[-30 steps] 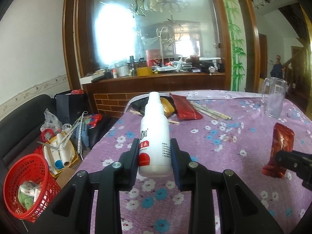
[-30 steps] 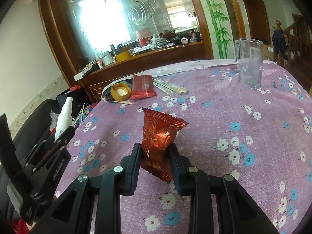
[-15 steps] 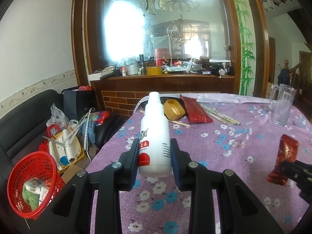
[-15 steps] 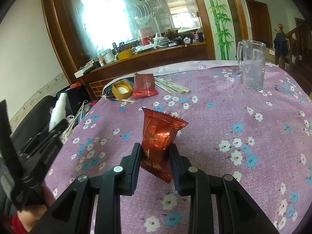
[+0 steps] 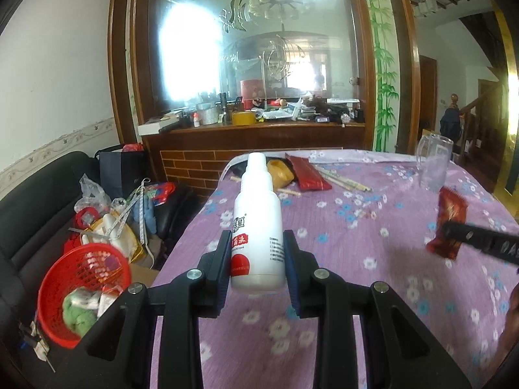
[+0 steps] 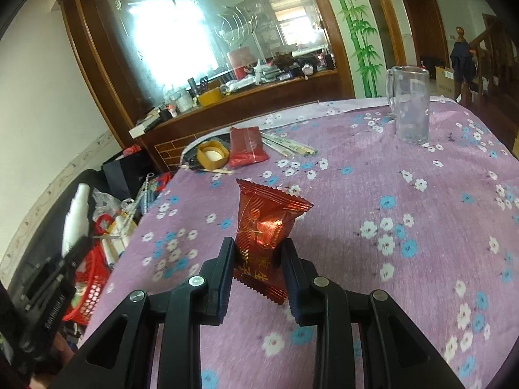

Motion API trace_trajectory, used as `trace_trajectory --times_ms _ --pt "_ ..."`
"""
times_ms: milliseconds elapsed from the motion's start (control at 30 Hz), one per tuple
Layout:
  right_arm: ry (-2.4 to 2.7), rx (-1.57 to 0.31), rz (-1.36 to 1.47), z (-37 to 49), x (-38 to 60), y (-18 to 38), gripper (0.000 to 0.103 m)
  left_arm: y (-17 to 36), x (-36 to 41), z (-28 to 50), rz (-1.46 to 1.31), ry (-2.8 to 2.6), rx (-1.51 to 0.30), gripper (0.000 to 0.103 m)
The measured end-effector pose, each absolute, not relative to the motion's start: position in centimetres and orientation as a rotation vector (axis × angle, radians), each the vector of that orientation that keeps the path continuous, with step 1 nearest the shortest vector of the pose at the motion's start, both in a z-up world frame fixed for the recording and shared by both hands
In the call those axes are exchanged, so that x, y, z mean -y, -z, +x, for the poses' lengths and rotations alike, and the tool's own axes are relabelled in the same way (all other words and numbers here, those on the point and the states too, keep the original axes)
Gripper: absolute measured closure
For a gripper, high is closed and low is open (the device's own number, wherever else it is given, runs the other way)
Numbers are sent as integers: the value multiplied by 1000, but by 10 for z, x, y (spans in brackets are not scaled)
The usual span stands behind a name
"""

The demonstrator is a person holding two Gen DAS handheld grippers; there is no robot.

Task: Collect trash
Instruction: 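Lift the spray bottle and candy and turn toward the red basket with both tools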

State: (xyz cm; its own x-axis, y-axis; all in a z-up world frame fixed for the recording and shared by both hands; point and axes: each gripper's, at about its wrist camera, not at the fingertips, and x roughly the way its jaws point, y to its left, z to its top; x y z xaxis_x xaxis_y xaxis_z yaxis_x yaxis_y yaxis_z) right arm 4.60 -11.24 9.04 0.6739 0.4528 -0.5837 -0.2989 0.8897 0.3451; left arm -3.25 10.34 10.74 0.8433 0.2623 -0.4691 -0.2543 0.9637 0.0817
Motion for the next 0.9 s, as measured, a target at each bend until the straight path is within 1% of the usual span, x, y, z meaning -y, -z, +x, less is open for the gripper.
trace_trajectory --times_ms 133,467,900 --pt "-447 -697 242 12 116 -96 72 -101 -108 -56 27 -268 -510 74" --pt "-478 -708 204 -47 99 -84 72 -86 -116 -99 40 -274 -531 74" --pt "-526 -759 140 -67 52 -73 71 -83 -129 -115 44 -291 -500 74"
